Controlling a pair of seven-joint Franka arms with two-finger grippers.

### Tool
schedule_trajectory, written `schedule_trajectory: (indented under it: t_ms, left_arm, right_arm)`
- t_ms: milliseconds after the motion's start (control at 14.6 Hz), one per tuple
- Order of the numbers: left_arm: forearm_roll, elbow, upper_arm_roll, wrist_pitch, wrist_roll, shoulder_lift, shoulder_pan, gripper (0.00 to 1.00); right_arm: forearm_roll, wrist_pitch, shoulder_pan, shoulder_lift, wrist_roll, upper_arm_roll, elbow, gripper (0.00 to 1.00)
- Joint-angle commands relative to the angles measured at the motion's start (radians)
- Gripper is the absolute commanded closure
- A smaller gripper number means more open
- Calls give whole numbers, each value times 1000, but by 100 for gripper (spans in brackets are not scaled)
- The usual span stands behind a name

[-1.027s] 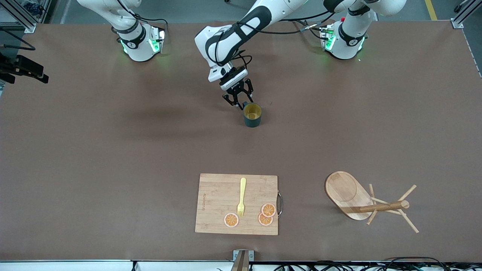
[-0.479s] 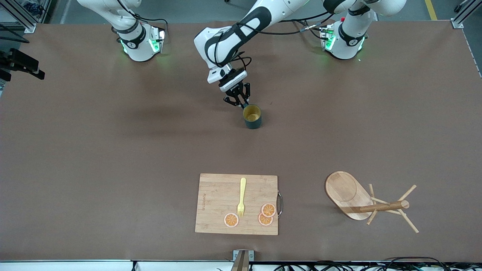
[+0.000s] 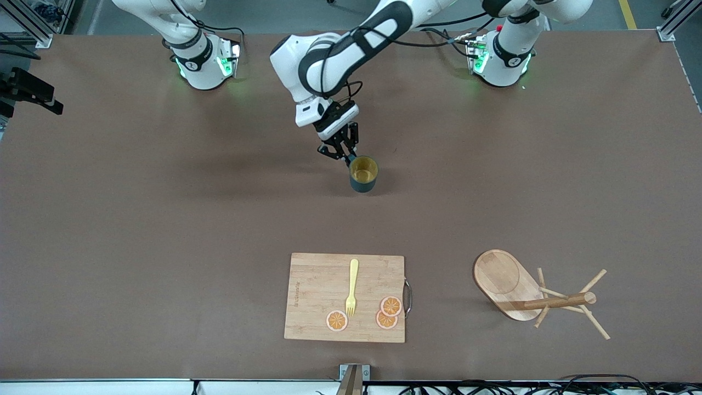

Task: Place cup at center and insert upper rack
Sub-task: 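Lift the teal mug with the left gripper toward the wooden stand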

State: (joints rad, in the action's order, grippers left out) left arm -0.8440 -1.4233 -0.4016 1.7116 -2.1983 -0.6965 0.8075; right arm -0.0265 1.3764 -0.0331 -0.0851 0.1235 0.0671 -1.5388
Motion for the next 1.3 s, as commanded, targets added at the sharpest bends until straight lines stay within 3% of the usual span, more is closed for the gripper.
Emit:
schedule_trajectory:
  t_ms: [0, 616, 1232]
  left_arm:
    - [133, -16, -6, -10, 147, 129, -105, 99]
    - [544, 70, -11, -9, 627, 284, -428, 99]
    - [903, 130, -8, -1, 913, 275, -775, 100]
  right_arm:
    - [13, 4, -14, -22, -22, -13, -15, 0]
    - [26, 0, -13, -28, -28, -13, -24, 0]
    - [26, 4, -16, -30, -27, -12, -30, 0]
